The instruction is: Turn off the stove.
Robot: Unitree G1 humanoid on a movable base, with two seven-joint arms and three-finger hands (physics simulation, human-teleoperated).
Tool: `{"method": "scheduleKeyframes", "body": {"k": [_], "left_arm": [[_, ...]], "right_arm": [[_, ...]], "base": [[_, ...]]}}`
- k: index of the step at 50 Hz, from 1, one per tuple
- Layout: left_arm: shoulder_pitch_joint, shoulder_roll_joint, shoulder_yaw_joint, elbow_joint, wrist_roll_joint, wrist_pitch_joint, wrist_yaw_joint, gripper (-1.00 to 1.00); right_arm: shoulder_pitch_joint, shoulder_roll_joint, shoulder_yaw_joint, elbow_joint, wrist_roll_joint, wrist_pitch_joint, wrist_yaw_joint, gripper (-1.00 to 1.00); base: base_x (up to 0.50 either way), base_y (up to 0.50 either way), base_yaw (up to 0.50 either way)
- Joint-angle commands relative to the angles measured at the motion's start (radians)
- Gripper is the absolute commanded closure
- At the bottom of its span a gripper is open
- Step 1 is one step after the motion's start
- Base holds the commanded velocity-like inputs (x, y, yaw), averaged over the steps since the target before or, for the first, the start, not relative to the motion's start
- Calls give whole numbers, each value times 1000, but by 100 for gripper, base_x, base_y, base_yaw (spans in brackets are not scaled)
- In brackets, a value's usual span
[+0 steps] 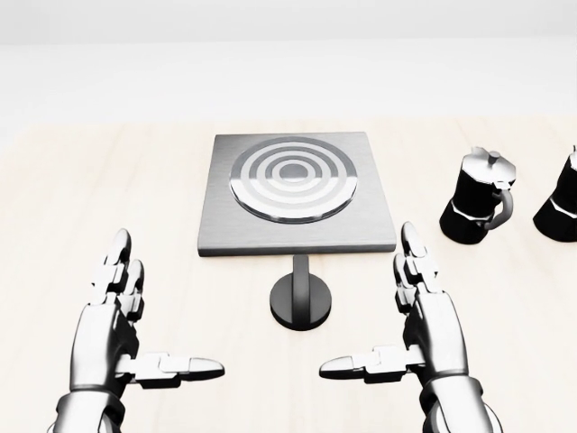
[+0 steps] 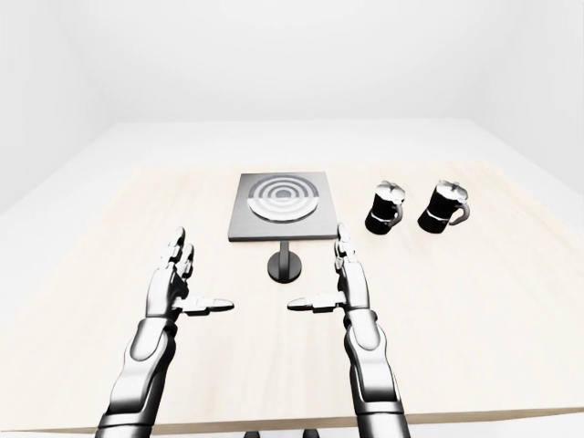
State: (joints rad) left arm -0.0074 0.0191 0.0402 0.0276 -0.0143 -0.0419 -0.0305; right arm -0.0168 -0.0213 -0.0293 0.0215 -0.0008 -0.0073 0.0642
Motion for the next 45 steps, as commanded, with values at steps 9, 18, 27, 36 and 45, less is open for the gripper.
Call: {"method": "scheduleKeyframes", "body": {"k": [9,18,27,36,45], "left_arm": [[-9,-4,44,-9,-20,-45,118,-100],[-6,-4,95,-61,-59,-45,226,-100],[-39,12,136,-44,-67,-45,417,-100],[-102,73,232,-28,-139,-45,527,-100],[3,63,300,-152,-74,-45,554,-100]], "right_arm": [[-6,0,1,12,-5,0,0,-100],[-14,-1,0,25,-6,5,2,-100],[-13,-1,0,21,-10,12,-4,-100],[-17,-1,3,24,-19,20,-4,-100],[-14,0,-1,19,-10,17,-10,-100]], "base": [[0,0,0],[0,0,0],[0,0,0],[0,0,0],[0,0,0]]}}
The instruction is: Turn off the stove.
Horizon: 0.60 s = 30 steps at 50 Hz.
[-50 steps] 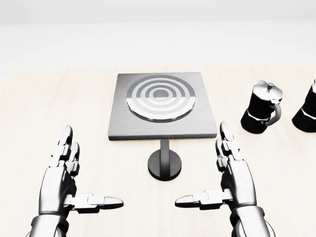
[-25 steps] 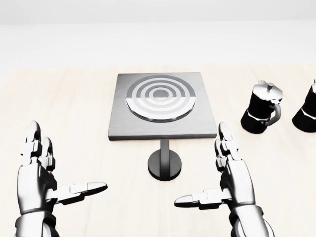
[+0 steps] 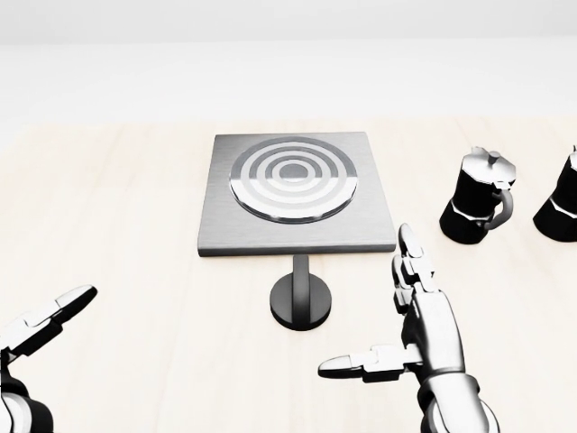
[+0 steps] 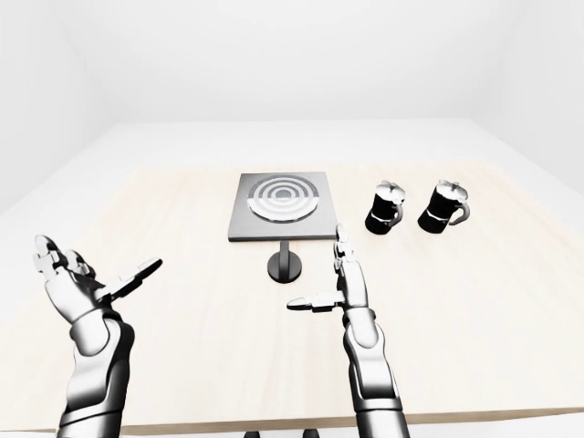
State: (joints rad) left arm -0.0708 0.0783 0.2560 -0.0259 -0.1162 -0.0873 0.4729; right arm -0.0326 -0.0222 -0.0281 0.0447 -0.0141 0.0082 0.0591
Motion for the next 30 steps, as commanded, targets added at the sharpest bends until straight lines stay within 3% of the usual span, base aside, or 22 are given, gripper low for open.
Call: {"method": "scheduleKeyframes", "body": {"k": [1,3,15,22,30], "left_arm": [[70,-1,93,-105,18,0,51,-100],[71,-2,118,-98,55,0,51,-100],[88,1,191,-120,-34,0,51,-100],[83,25,217,-86,-81,0,51,-100],[140,-2,254,-137,-82,0,51,-100]], "right_arm": [[3,1,-2,-6,4,1,-5,-100],[4,1,-3,-2,6,-5,-5,-100],[5,0,-4,-2,4,-4,-11,-100],[7,0,-6,-7,5,0,-16,-100],[7,-1,-8,-4,7,0,-20,-100]], "base": [[0,0,0],[0,0,0],[0,0,0],[0,0,0],[0,0,0]]}}
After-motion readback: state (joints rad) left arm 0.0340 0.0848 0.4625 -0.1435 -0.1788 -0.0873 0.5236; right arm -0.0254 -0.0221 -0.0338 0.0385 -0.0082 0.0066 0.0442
